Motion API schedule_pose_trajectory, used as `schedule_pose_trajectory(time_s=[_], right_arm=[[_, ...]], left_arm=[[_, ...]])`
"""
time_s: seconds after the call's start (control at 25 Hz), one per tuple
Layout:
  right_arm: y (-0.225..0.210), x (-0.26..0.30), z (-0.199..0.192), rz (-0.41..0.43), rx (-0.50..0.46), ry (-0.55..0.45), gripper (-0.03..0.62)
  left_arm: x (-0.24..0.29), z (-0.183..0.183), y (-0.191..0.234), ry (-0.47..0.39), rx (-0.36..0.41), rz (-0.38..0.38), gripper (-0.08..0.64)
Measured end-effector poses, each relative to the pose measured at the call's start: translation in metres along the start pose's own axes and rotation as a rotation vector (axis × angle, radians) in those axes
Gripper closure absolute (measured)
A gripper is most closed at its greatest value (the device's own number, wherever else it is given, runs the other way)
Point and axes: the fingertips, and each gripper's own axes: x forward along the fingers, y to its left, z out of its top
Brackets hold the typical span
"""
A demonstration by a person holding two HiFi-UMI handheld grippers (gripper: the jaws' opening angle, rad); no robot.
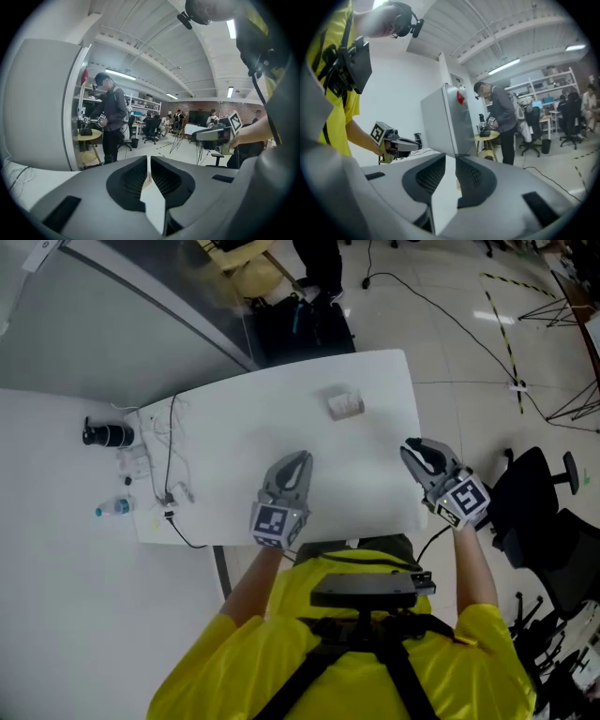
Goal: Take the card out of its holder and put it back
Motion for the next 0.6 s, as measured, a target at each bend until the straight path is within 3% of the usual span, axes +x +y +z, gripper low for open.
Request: schedule_pose_trajectory(time_s=[0.32,0.6], right_arm=[[-0.082,0.109,-0.057,0.395,-0.056,0.134,0.523],[-0.091,0.181,-0.110,0.612,-0.088,0.215,0.522]], left_arm=[[0.040,-0.031,0.001,0.035,-0.104,0.097,0.538],[0.034,-0.066,0.006,0.089,-0.193,0.150,0.560]])
